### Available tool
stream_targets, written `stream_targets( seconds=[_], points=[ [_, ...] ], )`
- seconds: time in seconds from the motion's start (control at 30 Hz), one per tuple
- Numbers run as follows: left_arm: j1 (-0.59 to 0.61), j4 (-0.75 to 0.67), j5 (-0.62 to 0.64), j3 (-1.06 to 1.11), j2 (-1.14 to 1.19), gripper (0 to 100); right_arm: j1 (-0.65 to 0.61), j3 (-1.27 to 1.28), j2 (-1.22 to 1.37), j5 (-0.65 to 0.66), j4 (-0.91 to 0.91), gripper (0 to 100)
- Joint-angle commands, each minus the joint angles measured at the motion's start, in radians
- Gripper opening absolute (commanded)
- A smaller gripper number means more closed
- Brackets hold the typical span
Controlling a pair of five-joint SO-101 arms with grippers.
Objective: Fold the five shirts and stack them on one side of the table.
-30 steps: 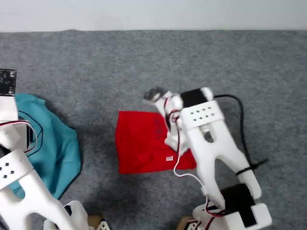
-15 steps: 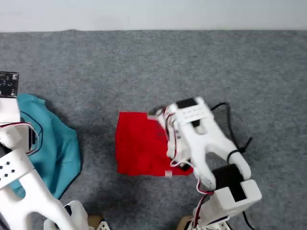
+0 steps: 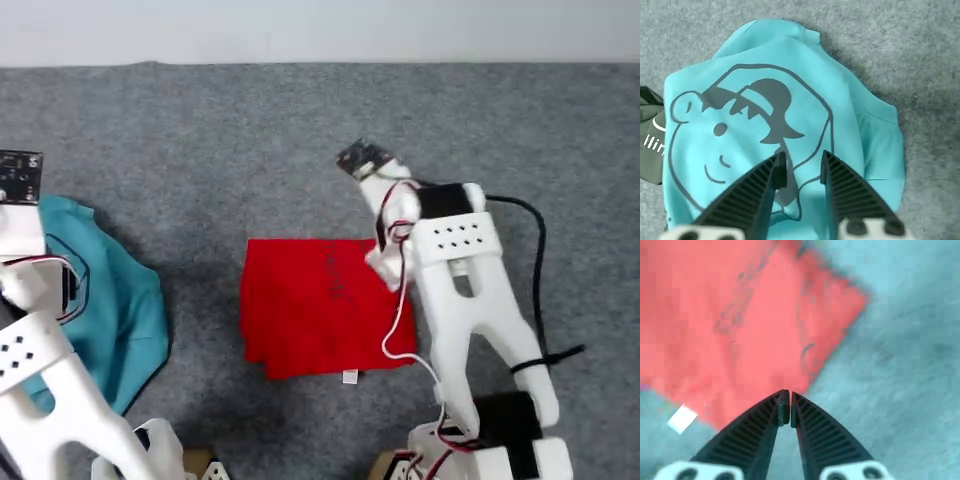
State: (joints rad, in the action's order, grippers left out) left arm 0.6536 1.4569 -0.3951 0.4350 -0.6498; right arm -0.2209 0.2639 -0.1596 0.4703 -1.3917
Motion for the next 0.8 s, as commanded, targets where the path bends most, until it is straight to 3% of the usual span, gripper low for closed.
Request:
stream_targets(
  seconds=[0.0,0.17,0.27,0.57,0.77],
  points=[
    [-0.021,-0.023,-0.009,-0.007,-0.017,12,0.03,-0.058,0.079,0.005,0.136,1.3],
    [-0.048,-0.02,-0.008,-0.012,-0.018,12,0.051,-0.103,0.372,0.005,0.318,1.0],
    [-0.051,-0.018,-0.008,-0.013,-0.018,12,0.091,-0.212,0.521,0.0,0.335,1.0],
    [-0.058,-0.014,-0.008,-0.013,-0.018,12,0.111,-0.571,0.596,-0.003,0.028,1.0],
    [-0.247,0.112,-0.003,-0.051,-0.018,12,0.088,-0.661,0.478,-0.005,-0.188,1.0]
  ],
)
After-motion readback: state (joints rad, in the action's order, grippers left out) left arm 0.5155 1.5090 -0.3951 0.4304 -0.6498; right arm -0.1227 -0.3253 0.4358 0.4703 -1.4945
